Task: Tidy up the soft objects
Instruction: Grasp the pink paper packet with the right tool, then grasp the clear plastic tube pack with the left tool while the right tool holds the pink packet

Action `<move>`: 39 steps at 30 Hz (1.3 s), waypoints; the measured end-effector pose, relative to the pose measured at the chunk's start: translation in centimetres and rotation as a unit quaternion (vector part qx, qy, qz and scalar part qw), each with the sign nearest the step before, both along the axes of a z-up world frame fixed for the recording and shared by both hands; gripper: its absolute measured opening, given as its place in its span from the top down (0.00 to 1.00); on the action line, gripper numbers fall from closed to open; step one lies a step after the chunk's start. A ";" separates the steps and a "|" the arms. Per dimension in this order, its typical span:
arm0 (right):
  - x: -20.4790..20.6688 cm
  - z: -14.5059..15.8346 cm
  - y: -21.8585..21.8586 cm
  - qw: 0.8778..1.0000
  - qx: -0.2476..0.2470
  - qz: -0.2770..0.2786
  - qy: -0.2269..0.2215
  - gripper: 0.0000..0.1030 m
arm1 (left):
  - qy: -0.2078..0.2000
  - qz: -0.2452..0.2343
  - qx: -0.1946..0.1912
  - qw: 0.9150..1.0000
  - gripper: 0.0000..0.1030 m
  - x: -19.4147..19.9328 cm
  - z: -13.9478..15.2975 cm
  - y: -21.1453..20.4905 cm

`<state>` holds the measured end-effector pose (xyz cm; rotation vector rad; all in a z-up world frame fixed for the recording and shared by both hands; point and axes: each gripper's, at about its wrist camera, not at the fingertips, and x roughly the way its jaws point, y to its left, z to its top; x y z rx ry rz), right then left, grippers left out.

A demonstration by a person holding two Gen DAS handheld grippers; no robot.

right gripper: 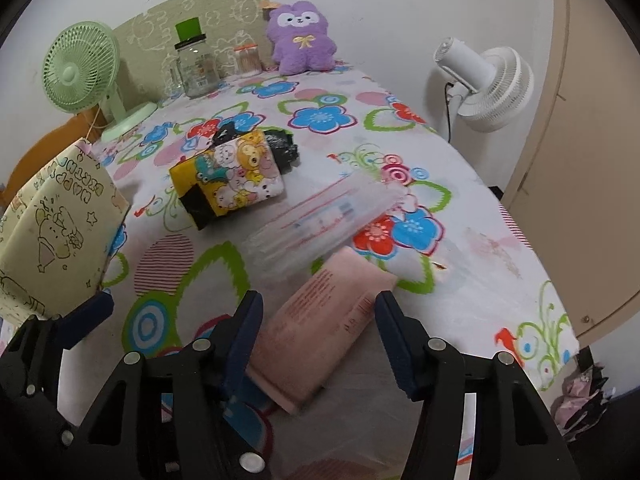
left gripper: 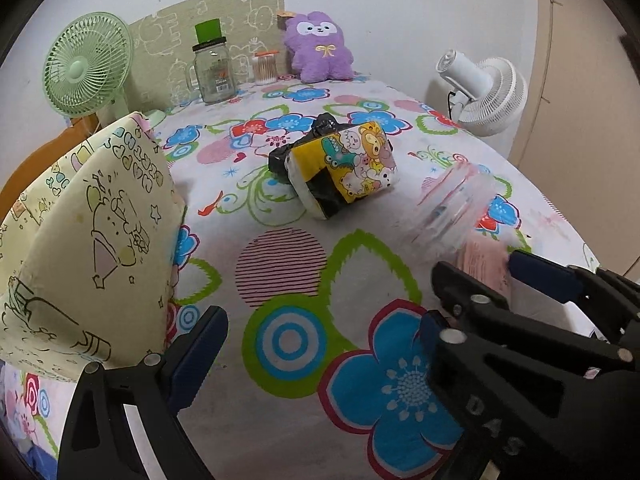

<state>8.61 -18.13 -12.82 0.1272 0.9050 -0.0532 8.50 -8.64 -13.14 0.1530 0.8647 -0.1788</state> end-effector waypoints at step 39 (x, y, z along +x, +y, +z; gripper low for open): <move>3.1 0.5 -7.8 0.999 0.009 -0.051 -0.015 0.59 | -0.001 -0.090 0.037 0.995 0.27 5.0 0.8 -8.8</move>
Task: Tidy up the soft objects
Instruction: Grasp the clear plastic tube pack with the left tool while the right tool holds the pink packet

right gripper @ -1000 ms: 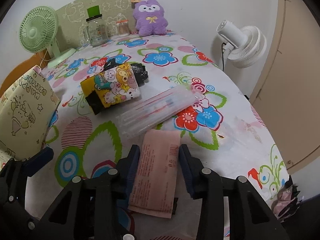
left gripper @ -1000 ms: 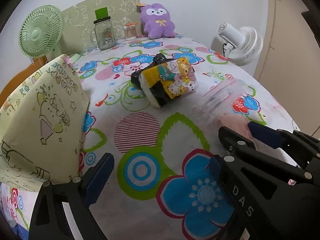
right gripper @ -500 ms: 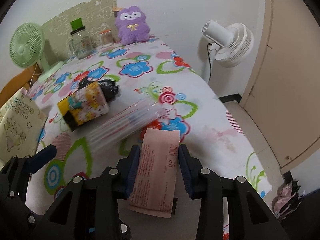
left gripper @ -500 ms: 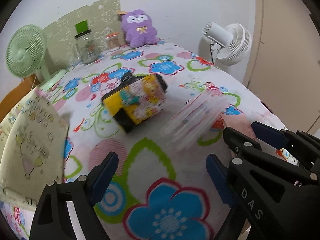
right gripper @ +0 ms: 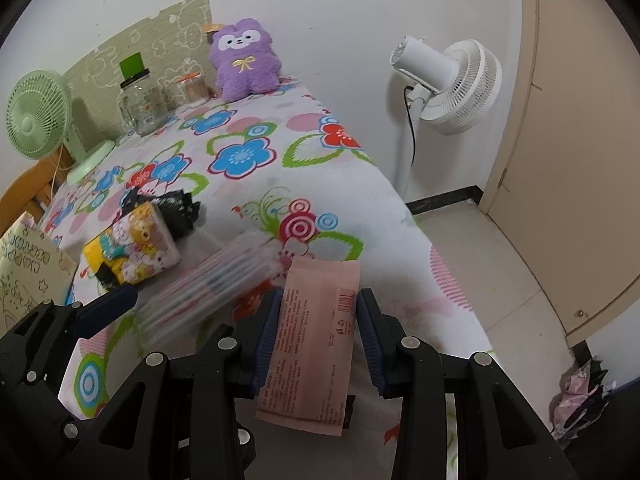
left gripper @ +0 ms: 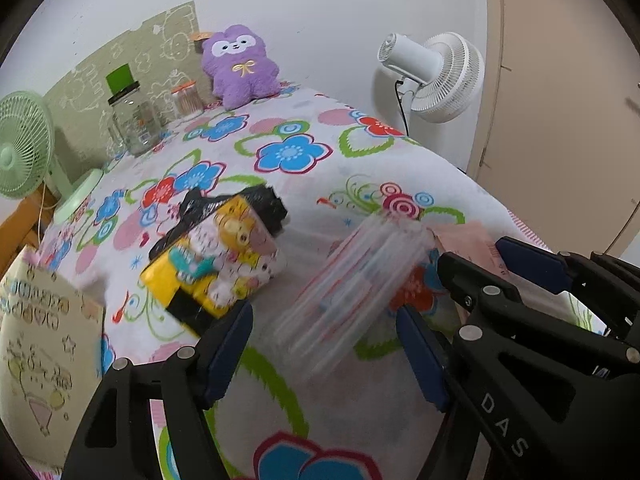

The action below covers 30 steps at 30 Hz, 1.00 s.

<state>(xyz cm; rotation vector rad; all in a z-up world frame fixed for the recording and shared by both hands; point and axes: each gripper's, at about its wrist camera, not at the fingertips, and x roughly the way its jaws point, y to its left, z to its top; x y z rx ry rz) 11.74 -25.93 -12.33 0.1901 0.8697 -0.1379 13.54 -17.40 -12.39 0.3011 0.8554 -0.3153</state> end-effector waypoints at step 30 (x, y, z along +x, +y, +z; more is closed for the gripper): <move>0.2 1.1 0.6 1.000 0.002 0.006 -0.013 0.59 | 0.010 -0.006 -0.029 1.000 0.77 0.0 1.1 0.7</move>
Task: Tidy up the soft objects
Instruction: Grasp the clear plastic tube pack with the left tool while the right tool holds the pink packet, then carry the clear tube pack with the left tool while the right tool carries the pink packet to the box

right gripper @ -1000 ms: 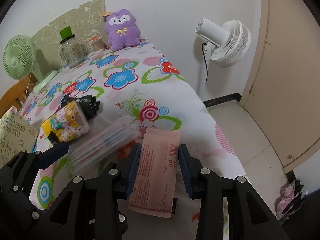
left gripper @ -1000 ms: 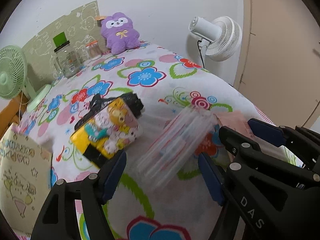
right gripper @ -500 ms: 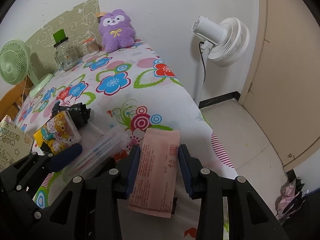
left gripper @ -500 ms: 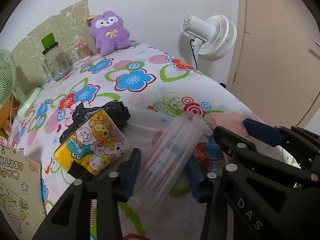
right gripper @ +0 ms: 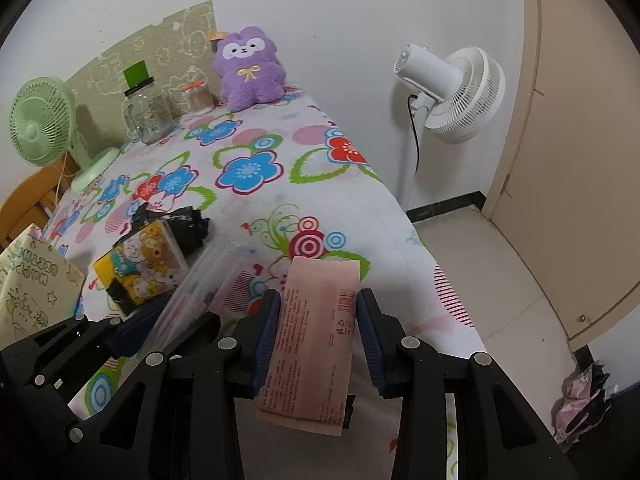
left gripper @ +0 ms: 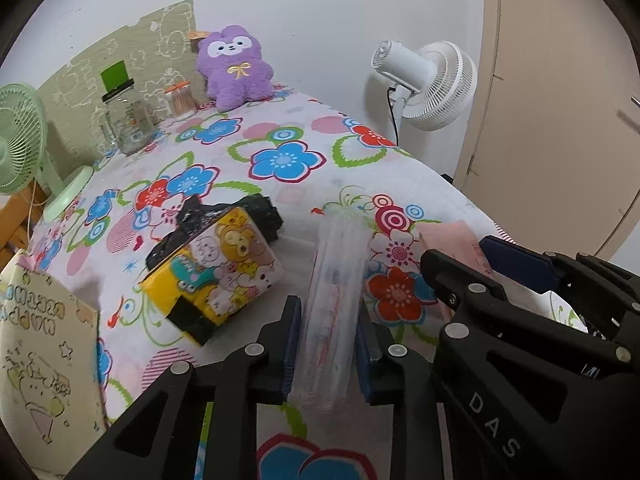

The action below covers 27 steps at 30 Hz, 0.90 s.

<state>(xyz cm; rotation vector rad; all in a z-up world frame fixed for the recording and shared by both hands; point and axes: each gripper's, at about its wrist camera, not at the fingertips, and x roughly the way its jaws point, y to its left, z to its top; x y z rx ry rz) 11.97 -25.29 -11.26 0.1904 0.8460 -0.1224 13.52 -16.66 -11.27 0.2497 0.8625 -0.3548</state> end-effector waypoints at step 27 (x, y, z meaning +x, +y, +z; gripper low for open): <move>-3.1 5.4 6.2 0.996 -0.017 0.064 -0.057 0.59 | -0.042 0.085 -0.035 0.995 0.77 -4.3 4.6 6.6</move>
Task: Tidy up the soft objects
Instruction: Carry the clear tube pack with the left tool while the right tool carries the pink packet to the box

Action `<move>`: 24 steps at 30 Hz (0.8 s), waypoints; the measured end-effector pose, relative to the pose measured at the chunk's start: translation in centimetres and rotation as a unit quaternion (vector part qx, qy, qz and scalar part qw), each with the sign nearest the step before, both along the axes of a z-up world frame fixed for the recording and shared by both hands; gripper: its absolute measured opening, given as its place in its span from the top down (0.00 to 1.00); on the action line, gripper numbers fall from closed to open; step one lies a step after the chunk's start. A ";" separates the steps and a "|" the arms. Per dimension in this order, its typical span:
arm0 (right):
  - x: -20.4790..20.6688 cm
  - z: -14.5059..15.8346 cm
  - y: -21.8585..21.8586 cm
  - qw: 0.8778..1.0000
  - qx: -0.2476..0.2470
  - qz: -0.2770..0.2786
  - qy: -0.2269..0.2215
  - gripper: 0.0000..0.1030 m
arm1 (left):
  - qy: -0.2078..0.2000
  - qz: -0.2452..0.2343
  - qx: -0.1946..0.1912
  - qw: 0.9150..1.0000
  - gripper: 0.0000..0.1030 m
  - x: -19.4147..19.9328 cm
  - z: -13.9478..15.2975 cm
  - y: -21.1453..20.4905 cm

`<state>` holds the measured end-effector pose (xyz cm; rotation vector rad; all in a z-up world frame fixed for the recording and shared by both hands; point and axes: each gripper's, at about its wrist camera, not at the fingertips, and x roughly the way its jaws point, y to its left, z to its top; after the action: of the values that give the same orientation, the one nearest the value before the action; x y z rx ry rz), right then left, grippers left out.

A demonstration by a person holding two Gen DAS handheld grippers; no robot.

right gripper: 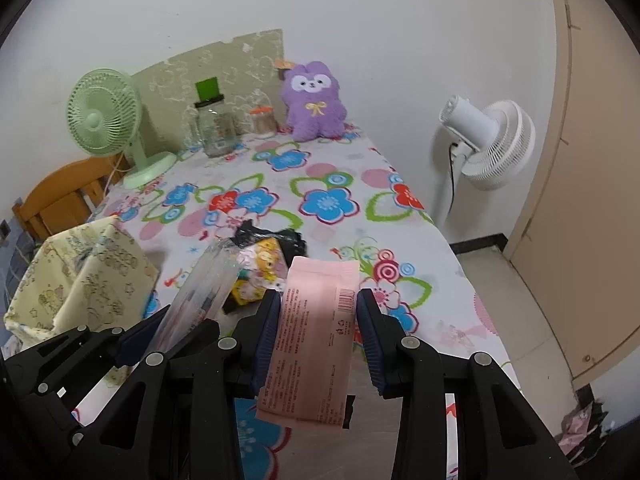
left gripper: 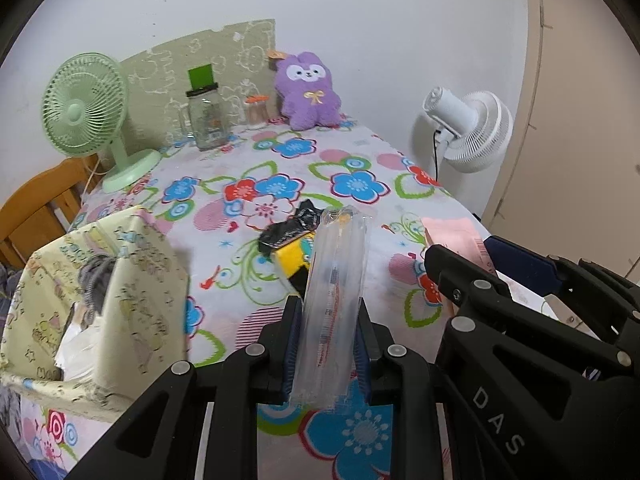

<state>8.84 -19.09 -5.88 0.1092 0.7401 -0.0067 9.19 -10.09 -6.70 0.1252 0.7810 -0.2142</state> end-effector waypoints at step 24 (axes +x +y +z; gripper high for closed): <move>-1.8 6.7 4.9 0.997 -0.002 0.054 -0.055 0.59 | -0.052 0.056 -0.018 0.997 0.77 -2.7 6.3 5.3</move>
<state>7.05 -14.17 0.85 0.0642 0.6354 0.0999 6.44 -4.77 -0.37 0.0576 0.6772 -0.1155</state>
